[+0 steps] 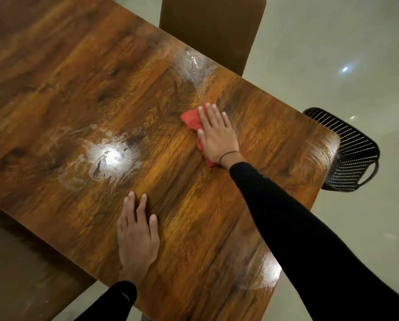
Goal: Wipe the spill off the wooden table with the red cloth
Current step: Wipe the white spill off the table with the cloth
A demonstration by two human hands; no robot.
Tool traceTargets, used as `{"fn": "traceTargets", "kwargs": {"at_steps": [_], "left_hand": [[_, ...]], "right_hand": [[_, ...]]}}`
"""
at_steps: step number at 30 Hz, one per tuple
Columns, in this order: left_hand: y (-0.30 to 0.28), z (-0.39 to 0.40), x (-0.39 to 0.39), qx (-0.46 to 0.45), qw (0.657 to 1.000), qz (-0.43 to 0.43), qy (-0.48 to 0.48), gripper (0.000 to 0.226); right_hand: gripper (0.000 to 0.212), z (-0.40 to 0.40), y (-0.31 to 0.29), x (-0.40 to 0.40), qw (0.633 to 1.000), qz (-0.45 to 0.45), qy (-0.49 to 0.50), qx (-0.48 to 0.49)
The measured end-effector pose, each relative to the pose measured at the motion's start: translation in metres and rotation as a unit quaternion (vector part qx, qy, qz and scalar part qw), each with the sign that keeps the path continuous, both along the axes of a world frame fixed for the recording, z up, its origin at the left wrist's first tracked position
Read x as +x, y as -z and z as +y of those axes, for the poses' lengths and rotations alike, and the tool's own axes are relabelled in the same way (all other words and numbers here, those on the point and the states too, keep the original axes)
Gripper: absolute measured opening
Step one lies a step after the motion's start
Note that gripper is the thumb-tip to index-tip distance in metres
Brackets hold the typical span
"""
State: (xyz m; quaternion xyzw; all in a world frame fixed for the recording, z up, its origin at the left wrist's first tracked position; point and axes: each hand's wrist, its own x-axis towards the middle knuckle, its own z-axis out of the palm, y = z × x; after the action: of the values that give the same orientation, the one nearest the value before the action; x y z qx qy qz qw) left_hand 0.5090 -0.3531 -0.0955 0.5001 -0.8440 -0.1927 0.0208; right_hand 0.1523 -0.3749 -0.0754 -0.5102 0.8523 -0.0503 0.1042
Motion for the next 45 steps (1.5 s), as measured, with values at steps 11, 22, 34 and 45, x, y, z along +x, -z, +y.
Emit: {"fn": "traceTargets", "kwargs": {"at_steps": [11,22,34,45], "left_hand": [[-0.004,0.0,-0.001,-0.004,1.0,-0.008,0.006,0.063],[-0.01,0.001,-0.003,-0.001,1.0,-0.009,0.01,0.063],[-0.007,-0.002,0.0,0.015,1.0,0.014,0.014,0.065],[-0.033,0.009,0.005,0.075,0.993,0.091,0.005,0.058]], "right_hand": [[0.069,0.053,-0.002,-0.028,0.963,-0.006,0.27,-0.012],[0.086,0.137,0.022,0.084,0.993,0.004,0.115,-0.015],[0.057,0.287,-0.005,0.159,0.979,-0.156,-0.101,-0.083],[0.031,0.275,-0.044,0.172,0.689,-0.392,0.477,-0.378]]}}
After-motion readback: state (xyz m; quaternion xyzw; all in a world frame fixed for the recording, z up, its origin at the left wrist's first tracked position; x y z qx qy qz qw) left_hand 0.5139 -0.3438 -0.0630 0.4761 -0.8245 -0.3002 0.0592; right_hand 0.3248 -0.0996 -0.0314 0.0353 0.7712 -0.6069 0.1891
